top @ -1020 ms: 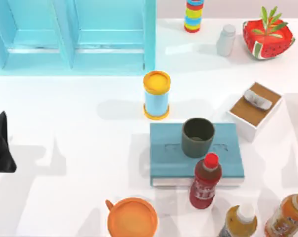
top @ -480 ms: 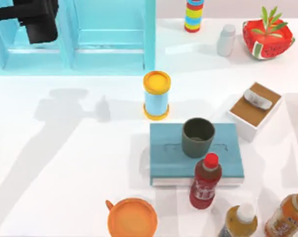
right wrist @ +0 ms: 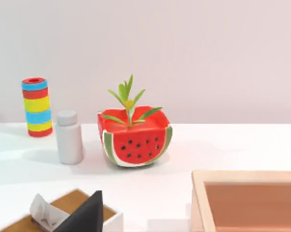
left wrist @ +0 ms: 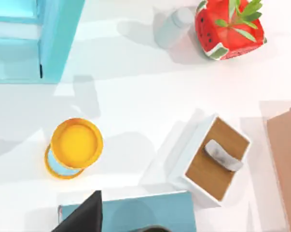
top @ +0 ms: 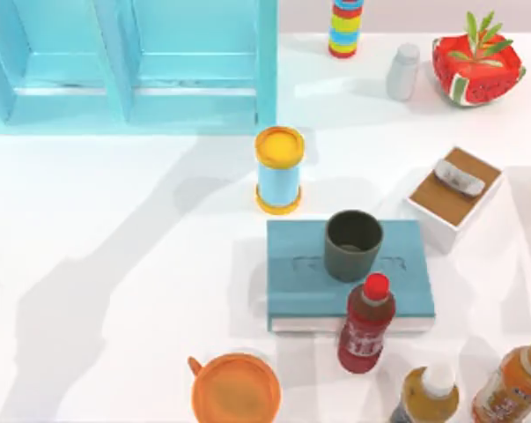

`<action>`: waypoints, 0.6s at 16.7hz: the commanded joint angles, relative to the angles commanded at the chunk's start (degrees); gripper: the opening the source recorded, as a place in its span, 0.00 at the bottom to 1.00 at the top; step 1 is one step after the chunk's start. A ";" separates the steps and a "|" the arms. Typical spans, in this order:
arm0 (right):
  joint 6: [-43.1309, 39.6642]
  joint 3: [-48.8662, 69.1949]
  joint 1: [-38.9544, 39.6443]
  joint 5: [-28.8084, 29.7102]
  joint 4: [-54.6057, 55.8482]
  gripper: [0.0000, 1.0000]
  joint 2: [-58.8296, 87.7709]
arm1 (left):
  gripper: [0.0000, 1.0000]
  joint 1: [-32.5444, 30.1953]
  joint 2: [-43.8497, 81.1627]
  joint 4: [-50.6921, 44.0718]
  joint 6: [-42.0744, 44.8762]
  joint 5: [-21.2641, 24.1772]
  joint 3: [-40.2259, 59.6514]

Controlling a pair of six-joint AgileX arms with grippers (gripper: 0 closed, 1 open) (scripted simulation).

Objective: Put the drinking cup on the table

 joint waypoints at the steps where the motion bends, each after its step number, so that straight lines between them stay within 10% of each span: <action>1: 0.00 0.00 0.00 0.00 0.00 1.00 0.00 | 1.00 -1.79 5.55 -3.52 -2.03 -0.26 5.58; 10: 0.00 0.00 0.00 0.00 0.00 1.00 0.00 | 1.00 -12.26 42.07 -29.58 -15.01 -0.64 36.91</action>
